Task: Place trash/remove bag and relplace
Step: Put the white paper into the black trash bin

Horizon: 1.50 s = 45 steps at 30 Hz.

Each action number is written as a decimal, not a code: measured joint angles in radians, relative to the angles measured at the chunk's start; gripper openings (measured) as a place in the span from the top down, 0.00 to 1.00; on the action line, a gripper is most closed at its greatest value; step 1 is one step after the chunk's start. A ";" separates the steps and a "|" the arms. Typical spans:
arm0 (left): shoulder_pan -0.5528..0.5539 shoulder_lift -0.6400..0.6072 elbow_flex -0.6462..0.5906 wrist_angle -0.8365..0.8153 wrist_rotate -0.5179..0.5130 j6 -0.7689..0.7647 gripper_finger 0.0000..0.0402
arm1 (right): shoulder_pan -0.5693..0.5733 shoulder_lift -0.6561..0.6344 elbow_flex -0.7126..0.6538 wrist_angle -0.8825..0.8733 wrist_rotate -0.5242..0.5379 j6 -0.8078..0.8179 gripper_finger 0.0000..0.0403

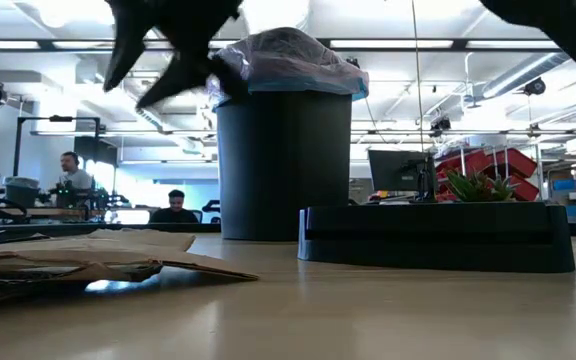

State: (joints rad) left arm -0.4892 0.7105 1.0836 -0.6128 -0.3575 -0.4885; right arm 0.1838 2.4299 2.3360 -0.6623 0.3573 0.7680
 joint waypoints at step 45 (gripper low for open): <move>0.000 0.001 0.000 -0.040 -0.082 0.008 0.90 | 0.066 0.256 0.002 -0.078 0.134 0.018 0.71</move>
State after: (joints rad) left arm -0.4896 0.7118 1.0836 -0.6533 -0.4397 -0.4805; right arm 0.2501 2.6859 2.3381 -0.7399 0.4911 0.7860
